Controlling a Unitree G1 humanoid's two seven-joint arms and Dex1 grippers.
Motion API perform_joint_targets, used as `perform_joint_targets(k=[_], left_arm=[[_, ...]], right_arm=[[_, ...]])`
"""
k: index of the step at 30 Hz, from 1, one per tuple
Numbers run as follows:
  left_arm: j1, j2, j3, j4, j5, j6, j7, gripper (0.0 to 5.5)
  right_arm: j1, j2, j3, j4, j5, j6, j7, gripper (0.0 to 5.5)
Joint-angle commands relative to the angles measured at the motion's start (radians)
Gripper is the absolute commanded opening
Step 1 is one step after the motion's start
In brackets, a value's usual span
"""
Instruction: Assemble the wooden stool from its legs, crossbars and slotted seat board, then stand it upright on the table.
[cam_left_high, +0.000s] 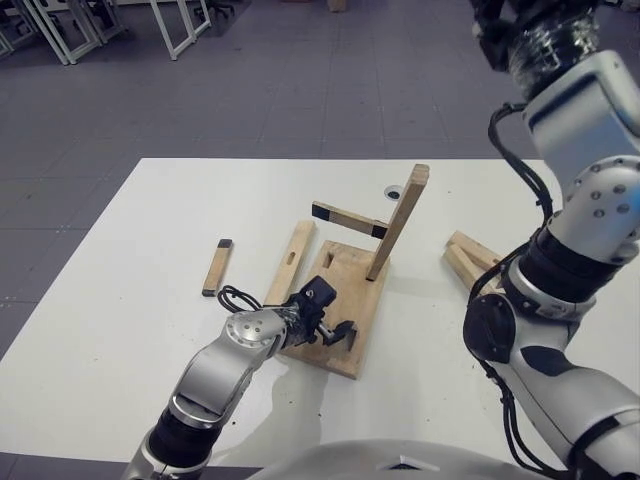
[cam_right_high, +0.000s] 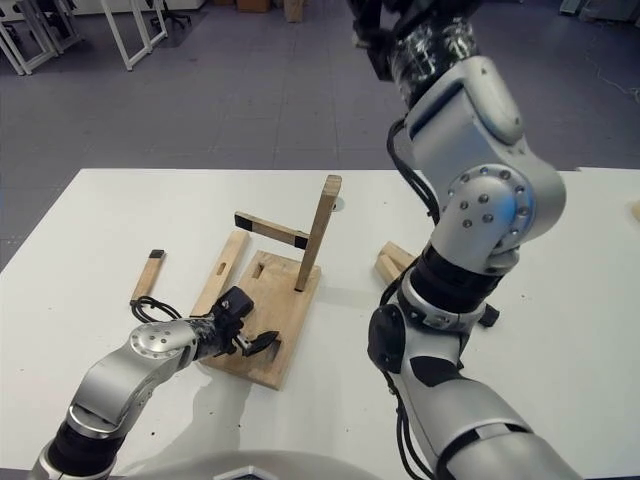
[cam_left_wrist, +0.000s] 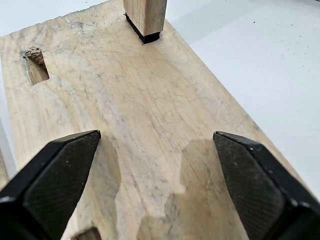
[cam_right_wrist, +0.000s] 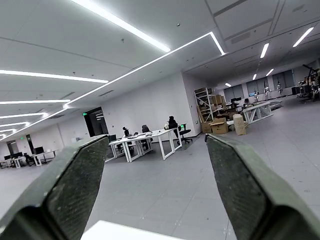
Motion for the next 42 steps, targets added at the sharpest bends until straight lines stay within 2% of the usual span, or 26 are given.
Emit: perform_joint_targets(k=[1,4,6,11,15,17,20,24,29,34,42], left_arm=[[0.026,0.014,-0.021,0.044,-0.004,0.042,0.029,4.18],[0.018,0.013,-0.021,0.048,-0.015,0.042,0.038,4.18],[0.02,0.01,-0.02,0.048,-0.02,0.042,0.048,4.18],[0.033,-0.003,-0.02,0.042,-0.033,0.045,0.076,4.18],[0.034,-0.024,0.02,0.027,-0.055,0.055,0.089,4.18],[0.021,-0.051,0.083,0.0,-0.084,0.074,0.098,4.18],[-0.013,-0.076,0.23,-0.069,-0.139,0.144,0.097,4.18],[0.006,0.038,0.362,-0.074,-0.166,0.179,0.057,4.18],[0.074,0.192,0.405,0.003,-0.159,0.093,0.002,4.18],[0.16,0.313,0.422,0.049,-0.158,0.004,-0.05,4.18],[0.182,0.334,0.319,0.068,-0.138,-0.072,-0.046,4.18]], right_arm=[[0.259,0.069,0.138,0.049,-0.004,0.077,0.006,3.51],[0.394,0.089,0.198,0.102,-0.037,0.046,0.012,3.51],[0.395,0.095,0.19,0.099,-0.033,0.026,0.002,3.51],[0.188,0.094,0.036,0.055,0.064,-0.066,-0.046,3.51],[0.092,-0.002,-0.076,0.001,0.142,-0.065,-0.07,3.51],[0.166,-0.105,-0.106,-0.016,0.154,-0.022,-0.031,3.51],[0.48,-0.375,-0.101,-0.011,0.081,0.006,0.149,3.51],[0.829,-0.574,-0.08,0.054,-0.008,-0.097,0.385,3.51],[0.928,-0.668,-0.089,0.192,-0.077,-0.236,0.528,3.51],[1.003,-0.733,-0.046,0.27,-0.121,-0.326,0.667,3.51],[0.948,-0.818,0.036,0.483,-0.227,-0.496,0.809,3.51]])
